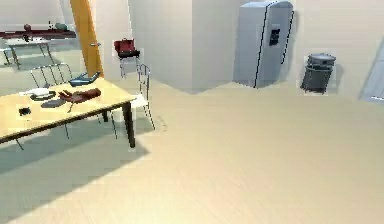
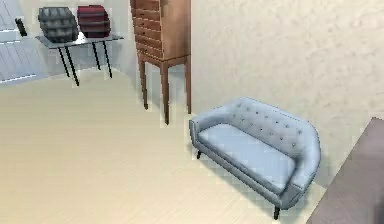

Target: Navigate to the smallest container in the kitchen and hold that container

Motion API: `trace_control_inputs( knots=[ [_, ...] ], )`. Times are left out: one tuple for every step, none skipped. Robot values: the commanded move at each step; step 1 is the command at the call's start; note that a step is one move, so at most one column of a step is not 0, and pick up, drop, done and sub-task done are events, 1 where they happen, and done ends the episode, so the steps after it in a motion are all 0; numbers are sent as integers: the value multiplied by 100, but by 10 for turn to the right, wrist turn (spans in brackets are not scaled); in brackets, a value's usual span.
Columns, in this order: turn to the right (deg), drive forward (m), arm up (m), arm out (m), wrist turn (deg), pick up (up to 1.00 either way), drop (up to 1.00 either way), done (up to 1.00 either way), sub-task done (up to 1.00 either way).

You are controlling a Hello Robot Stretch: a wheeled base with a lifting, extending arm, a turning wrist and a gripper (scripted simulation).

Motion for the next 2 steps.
trace_control_inputs(
  knots=[
    [420,0,0,0,0,0,0,0,0],
    [0,100,0,0,0,0,0,0,0]
  ],
)
